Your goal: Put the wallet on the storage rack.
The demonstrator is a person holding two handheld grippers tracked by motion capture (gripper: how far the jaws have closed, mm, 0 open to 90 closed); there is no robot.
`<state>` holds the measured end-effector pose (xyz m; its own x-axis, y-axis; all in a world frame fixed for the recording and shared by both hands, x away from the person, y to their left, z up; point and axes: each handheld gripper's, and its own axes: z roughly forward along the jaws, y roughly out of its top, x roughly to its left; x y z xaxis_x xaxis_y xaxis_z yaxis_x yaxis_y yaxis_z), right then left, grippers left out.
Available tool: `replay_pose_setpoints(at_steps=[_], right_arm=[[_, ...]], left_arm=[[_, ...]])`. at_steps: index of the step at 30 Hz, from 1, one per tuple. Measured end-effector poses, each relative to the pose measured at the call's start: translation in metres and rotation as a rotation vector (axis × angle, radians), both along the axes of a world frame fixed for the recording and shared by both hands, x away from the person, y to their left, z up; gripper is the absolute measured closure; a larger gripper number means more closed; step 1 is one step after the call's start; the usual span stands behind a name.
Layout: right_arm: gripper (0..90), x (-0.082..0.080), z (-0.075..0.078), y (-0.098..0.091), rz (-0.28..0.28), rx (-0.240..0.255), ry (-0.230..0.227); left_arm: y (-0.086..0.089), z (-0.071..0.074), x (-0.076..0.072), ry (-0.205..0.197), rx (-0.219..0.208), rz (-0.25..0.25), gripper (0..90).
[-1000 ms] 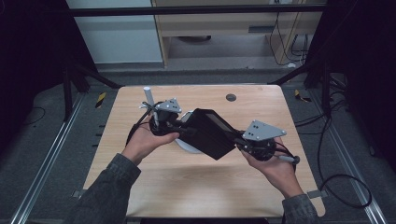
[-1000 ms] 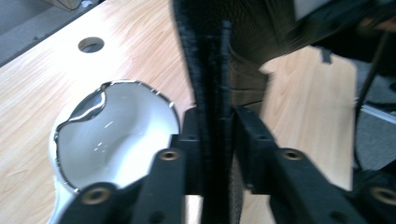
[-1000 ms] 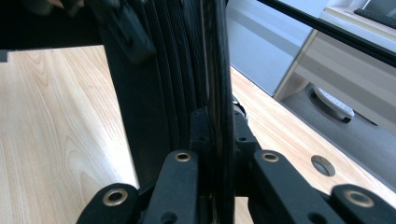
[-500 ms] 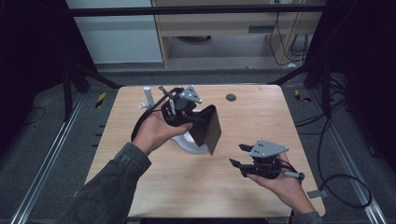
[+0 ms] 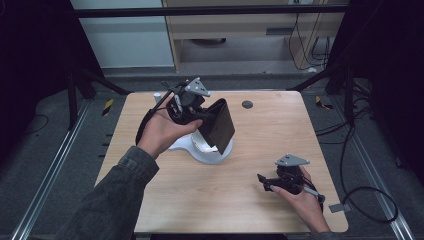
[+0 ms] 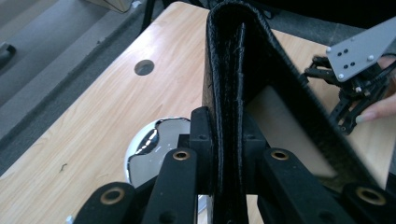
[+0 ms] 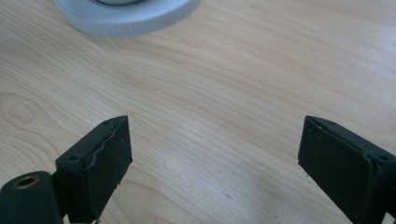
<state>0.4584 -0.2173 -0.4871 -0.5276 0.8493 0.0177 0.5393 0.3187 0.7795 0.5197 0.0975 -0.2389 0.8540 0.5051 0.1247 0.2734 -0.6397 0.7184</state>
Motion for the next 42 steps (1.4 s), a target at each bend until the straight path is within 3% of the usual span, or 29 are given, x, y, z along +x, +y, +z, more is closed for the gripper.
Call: replay_pose_setpoints(at_steps=[5, 17, 25, 30, 42], right_arm=[[9.3, 0.003, -0.009, -0.002, -0.036, -0.018, 0.025], [8.2, 0.004, -0.021, 0.004, -0.043, -0.051, 0.076], [7.1, 0.005, -0.025, 0.004, -0.047, -0.057, 0.048], [7.1, 0.005, -0.025, 0.004, -0.050, -0.056, 0.049], [7.1, 0.004, -0.025, 0.004, -0.050, -0.056, 0.048]], left_arm=[[0.009, 0.005, 0.006, -0.010, -0.022, 0.040, 80.3], [0.028, 0.005, 0.013, -0.019, -0.047, 0.100, 80.3], [0.026, -0.010, 0.017, -0.001, -0.034, 0.098, 80.3], [0.023, -0.021, 0.021, 0.004, -0.006, 0.103, 80.3], [0.016, -0.047, 0.037, 0.034, 0.013, 0.114, 80.1]])
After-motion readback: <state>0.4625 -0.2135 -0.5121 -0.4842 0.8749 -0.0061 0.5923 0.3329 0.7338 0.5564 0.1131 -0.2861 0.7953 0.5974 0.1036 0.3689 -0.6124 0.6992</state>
